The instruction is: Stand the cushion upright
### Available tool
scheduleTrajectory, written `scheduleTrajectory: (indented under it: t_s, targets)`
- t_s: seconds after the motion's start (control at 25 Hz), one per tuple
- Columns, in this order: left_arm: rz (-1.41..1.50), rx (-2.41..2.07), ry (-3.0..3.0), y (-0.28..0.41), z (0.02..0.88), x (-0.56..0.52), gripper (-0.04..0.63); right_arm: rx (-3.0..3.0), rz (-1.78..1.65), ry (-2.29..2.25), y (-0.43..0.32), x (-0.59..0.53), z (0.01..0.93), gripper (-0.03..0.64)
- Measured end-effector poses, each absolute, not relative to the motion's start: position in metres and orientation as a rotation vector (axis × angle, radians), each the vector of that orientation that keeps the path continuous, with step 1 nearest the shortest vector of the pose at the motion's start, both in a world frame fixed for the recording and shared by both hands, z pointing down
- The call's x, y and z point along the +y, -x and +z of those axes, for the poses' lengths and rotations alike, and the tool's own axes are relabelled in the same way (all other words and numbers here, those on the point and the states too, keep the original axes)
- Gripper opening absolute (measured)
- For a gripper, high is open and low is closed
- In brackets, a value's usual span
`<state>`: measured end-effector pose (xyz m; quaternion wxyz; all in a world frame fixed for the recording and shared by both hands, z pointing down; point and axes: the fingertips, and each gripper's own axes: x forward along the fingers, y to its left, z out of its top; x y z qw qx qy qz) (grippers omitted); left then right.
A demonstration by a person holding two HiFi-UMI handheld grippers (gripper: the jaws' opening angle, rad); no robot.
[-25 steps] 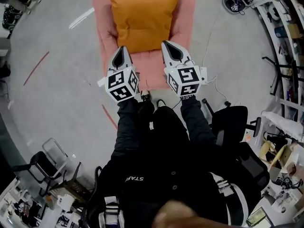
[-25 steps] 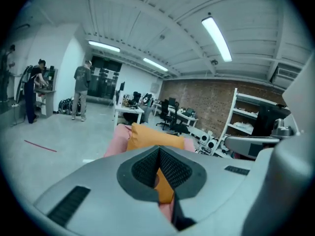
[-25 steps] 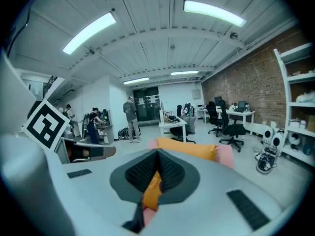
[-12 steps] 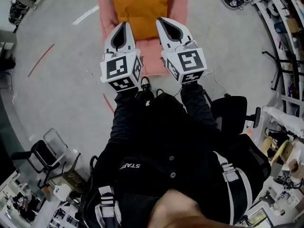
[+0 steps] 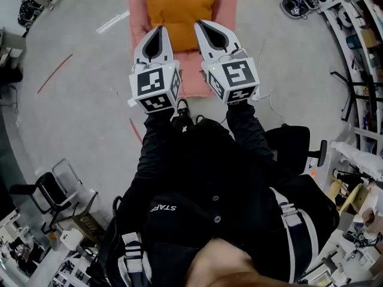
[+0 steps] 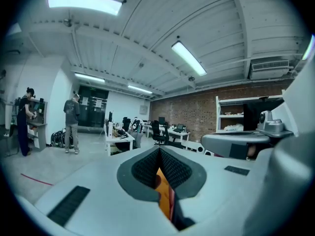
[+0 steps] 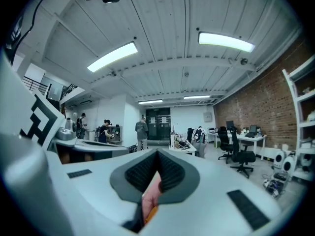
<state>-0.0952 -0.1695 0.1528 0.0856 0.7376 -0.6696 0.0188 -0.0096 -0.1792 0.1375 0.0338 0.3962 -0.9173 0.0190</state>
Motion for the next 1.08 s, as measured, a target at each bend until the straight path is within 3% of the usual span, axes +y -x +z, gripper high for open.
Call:
scheduleTrajectory:
  t_s: [1.08]
  targets:
    - [0.042,-2.060,-2.206,0.077,0.133,-0.137,0.000,-2.870,-0.006,-1.182,-0.002,-0.149,0.117,0.012]
